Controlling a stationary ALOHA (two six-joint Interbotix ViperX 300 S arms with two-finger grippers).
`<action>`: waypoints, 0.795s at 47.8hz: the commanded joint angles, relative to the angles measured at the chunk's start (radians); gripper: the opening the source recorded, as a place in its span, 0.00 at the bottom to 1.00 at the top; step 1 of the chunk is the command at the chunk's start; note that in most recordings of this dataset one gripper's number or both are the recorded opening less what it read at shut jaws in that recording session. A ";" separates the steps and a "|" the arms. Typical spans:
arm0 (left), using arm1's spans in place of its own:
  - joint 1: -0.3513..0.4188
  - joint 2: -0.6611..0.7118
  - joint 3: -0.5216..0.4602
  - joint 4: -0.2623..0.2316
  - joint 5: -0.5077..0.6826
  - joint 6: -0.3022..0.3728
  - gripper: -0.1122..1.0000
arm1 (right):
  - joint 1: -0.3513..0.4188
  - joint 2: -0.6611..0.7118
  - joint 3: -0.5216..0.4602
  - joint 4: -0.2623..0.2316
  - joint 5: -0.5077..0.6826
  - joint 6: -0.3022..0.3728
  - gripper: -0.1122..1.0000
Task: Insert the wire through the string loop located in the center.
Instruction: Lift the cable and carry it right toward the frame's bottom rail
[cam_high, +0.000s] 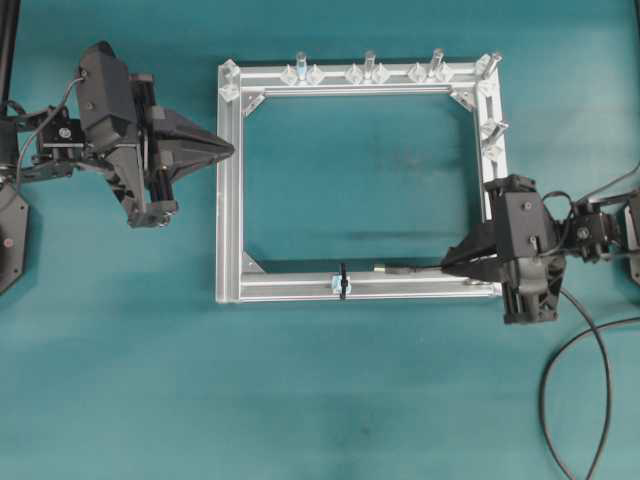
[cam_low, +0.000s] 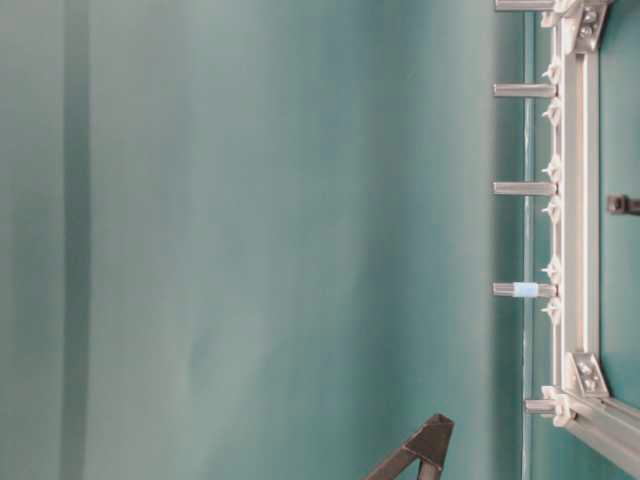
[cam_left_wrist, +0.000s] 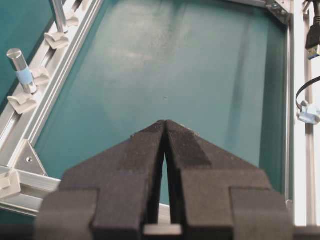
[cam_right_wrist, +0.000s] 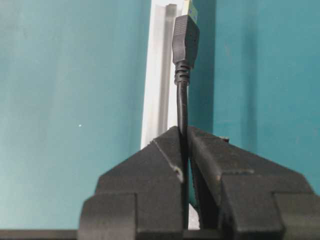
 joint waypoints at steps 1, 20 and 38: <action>-0.003 -0.014 -0.009 0.002 -0.005 -0.005 0.11 | -0.005 -0.012 -0.009 -0.002 -0.005 0.000 0.17; -0.003 -0.014 -0.002 0.000 -0.005 -0.005 0.11 | -0.005 -0.014 -0.014 0.003 -0.003 0.061 0.17; -0.002 -0.014 0.002 0.002 -0.005 -0.005 0.11 | -0.005 -0.014 -0.015 0.002 -0.005 0.067 0.17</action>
